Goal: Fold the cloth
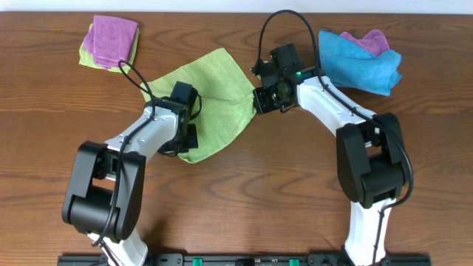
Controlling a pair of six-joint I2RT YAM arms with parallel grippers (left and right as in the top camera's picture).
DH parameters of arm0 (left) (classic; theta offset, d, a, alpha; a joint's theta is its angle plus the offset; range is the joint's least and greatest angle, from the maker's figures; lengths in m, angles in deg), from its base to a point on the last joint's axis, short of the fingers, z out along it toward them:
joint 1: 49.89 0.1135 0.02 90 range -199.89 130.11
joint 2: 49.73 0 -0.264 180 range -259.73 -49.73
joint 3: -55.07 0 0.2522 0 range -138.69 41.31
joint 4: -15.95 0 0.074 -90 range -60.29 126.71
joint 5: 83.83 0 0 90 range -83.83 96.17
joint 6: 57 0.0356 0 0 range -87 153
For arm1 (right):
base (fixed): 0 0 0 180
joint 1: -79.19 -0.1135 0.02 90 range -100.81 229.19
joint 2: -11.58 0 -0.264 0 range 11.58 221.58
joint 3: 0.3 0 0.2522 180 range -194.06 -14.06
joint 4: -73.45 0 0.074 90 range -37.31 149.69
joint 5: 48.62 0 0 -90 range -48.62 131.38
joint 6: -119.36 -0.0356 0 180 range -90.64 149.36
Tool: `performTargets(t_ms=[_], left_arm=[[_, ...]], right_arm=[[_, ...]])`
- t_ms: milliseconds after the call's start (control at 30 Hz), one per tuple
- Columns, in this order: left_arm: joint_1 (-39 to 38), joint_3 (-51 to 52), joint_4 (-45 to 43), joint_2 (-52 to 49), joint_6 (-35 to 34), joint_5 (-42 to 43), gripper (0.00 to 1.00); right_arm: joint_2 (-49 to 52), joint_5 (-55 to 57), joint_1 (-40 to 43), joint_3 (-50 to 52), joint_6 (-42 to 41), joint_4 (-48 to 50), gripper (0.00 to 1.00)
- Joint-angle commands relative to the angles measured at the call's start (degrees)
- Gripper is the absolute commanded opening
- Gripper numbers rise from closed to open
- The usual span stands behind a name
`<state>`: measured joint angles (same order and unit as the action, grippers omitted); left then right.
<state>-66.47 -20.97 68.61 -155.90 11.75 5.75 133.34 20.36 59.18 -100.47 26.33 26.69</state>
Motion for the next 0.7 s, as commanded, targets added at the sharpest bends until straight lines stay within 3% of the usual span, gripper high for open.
performTargets(t_ms=[0, 467, 667], left_arm=[[0.1, 1.2, -1.3, -0.4, -1.1, -1.0, 0.06], [0.1, 1.2, -1.5, -0.4, -1.1, -1.0, 0.06], [0.1, 1.2, -1.4, -0.4, -1.1, -1.0, 0.06]], right_arm=[[-0.4, -0.4, -0.7, -0.8, -0.5, 0.0, 0.01], [2.7, 0.3, -3.2, -0.8, 0.1, 0.0, 0.01], [2.8, 5.9, -3.2, -0.8, 0.1, -0.3, 0.01]])
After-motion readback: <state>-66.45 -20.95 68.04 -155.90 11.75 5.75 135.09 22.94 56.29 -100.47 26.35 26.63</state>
